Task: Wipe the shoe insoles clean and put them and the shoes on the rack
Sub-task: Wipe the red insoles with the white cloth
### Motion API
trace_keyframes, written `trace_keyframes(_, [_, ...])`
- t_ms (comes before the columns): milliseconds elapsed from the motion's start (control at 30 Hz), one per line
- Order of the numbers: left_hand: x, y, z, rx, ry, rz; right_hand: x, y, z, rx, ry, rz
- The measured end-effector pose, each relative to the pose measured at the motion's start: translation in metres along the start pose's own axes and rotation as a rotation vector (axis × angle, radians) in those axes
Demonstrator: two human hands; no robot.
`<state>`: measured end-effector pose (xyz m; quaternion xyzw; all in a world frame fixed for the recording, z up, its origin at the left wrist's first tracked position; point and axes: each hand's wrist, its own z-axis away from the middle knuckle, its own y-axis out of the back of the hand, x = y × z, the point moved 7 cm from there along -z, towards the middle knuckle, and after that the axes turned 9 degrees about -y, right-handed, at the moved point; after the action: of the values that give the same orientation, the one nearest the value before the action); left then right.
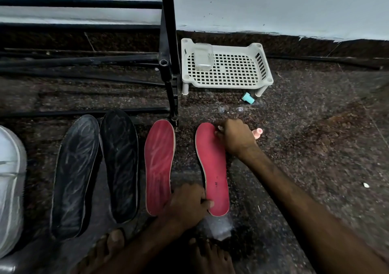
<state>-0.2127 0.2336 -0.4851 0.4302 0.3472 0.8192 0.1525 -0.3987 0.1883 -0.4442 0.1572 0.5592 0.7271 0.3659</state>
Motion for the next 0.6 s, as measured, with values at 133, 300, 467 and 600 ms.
trace_keyframes(133, [0.002, 0.009, 0.004, 0.010, 0.005, -0.004, 0.002, 0.004, 0.005, 0.009, 0.000, -0.035])
trace_keyframes(300, [-0.043, 0.098, 0.025, 0.517, 0.179, 0.112, 0.017, 0.015, 0.011, 0.086, -0.067, -0.346])
trace_keyframes(467, [-0.102, 0.118, 0.021, 0.513, 0.368, 0.043, -0.003, -0.028, 0.042, -0.378, -0.204, -1.328])
trace_keyframes(600, [-0.103, 0.111, 0.010, 0.517, 0.369, 0.026, -0.020, -0.043, 0.061, -0.483, -0.291, -1.539])
